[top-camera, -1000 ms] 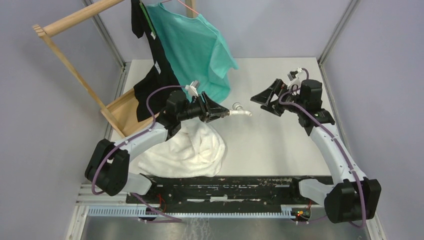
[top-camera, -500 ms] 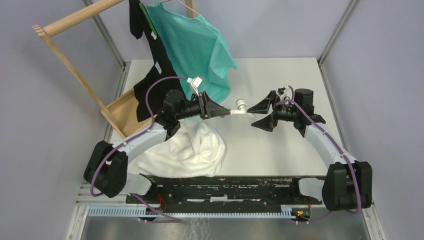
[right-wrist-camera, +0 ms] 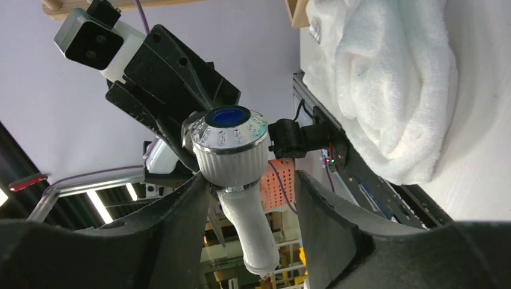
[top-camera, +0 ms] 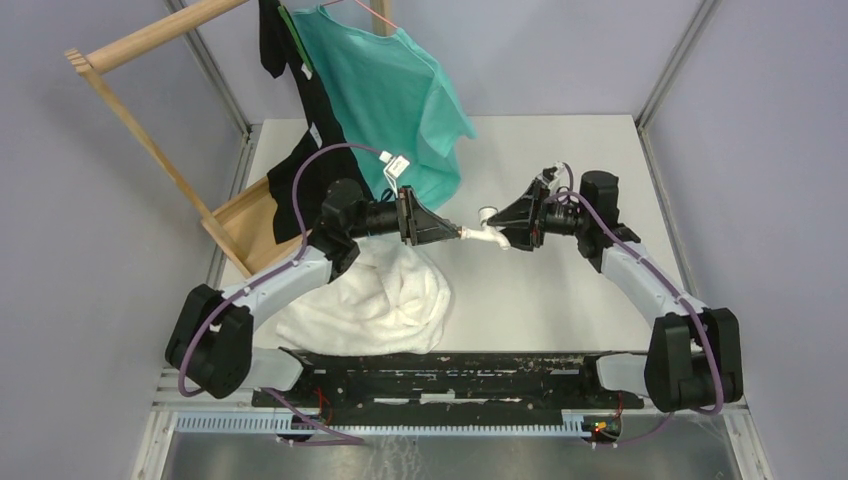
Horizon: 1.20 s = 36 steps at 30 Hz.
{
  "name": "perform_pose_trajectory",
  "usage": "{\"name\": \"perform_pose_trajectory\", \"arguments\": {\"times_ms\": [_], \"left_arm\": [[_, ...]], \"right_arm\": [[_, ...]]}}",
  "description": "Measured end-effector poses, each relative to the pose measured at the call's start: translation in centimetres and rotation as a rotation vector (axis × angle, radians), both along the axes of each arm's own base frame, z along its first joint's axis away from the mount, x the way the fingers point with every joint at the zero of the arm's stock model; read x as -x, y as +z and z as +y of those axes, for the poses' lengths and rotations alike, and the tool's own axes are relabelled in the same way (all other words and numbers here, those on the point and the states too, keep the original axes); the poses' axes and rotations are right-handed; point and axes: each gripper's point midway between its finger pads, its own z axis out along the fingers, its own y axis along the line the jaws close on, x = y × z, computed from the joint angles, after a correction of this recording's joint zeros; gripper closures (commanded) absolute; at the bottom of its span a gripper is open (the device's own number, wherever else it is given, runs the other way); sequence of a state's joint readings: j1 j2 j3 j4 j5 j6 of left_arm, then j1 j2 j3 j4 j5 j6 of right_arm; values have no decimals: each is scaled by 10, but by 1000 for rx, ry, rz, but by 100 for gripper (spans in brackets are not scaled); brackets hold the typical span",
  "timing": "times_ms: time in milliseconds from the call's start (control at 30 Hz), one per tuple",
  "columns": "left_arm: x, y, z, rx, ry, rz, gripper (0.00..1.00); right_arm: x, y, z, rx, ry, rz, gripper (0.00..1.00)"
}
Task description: Install the water faucets
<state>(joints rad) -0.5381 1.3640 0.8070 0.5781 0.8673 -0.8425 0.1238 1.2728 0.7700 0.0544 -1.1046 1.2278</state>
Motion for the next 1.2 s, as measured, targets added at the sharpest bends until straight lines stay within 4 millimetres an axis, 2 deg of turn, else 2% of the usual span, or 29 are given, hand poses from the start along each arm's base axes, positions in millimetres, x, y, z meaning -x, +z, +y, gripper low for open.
{"name": "perform_pose_trajectory", "arguments": {"times_ms": [100,167,233,300,333,367,500,567,600,667,733,867,933,1067,1133,1200], "left_arm": [[-1,1,2,-4,4,-36,97],[-3,1,4,-7,9,-53,97],[-4,3,5,-8,15,-88,97],[-4,4,7,-14,21,-130,97],[-4,4,8,-17,21,-144,97],[-4,3,8,-23,20,-156,97],[-3,1,9,-38,16,-206,97],[0,2,8,-37,5,-226,97],[1,3,7,-36,-1,-226,97],[3,2,7,-36,-12,-225,97],[7,2,6,-35,-37,-219,97],[10,12,2,-20,-105,-162,97],[9,12,0,-16,-129,-95,97],[9,2,-1,-31,-159,65,97],[8,0,-1,-45,-155,133,97],[6,2,0,-58,-146,186,97]], "right_arm": [[-1,5,6,-42,19,8,75],[-4,6,8,-75,15,15,87],[-6,3,10,-118,5,58,94],[-6,-1,12,-173,-7,132,95],[-5,-3,13,-200,-16,172,91],[-3,-6,14,-225,-27,206,82],[-5,-1,14,-287,-80,276,30],[-6,1,13,-276,-98,289,12],[-5,2,13,-259,-100,284,7],[-7,7,13,-171,-118,243,3],[-12,22,9,-63,-140,135,2],[-13,45,-8,203,-175,-101,2],[-10,42,-18,305,-181,-171,1],[7,22,-45,525,-199,-279,0],[13,26,-57,599,-224,-388,0],[23,40,-69,655,-273,-548,0]]}}
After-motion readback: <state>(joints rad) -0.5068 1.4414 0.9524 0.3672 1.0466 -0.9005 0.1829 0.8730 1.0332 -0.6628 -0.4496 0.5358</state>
